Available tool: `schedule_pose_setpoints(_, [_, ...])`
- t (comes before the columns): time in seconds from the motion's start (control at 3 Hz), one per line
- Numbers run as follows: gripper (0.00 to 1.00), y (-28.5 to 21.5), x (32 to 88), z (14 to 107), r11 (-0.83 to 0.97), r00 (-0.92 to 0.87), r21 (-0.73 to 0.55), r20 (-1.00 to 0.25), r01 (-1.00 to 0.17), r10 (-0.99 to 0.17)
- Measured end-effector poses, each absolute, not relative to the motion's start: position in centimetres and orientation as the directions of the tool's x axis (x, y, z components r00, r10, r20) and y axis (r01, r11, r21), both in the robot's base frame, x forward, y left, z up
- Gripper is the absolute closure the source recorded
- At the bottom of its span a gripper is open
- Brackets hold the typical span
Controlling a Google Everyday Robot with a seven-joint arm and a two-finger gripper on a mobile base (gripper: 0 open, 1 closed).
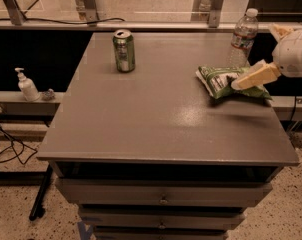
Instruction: Move green jalapeno chip bag near water bottle
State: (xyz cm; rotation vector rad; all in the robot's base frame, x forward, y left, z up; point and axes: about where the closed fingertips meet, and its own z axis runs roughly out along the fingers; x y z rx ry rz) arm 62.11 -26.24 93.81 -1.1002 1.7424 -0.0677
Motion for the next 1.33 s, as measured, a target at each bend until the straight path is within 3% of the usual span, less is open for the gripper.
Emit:
schedule_pose_setpoints(0.33, [0.00,-23.4,60.7,99.0,0.569,-0.027,-0.465,-0.758,-0.678,-0.651])
schedule_pose_setpoints(1.0, [0.00,-21.8,53.8,108.3,0.439,0.032,-0.495,-0.691,-0.750,-0.722])
schedule_pose_setpoints(1.33, [0.00,-21.3,53.0,108.3,0.417,0.036,-0.484,-0.684,-0.770,-0.728])
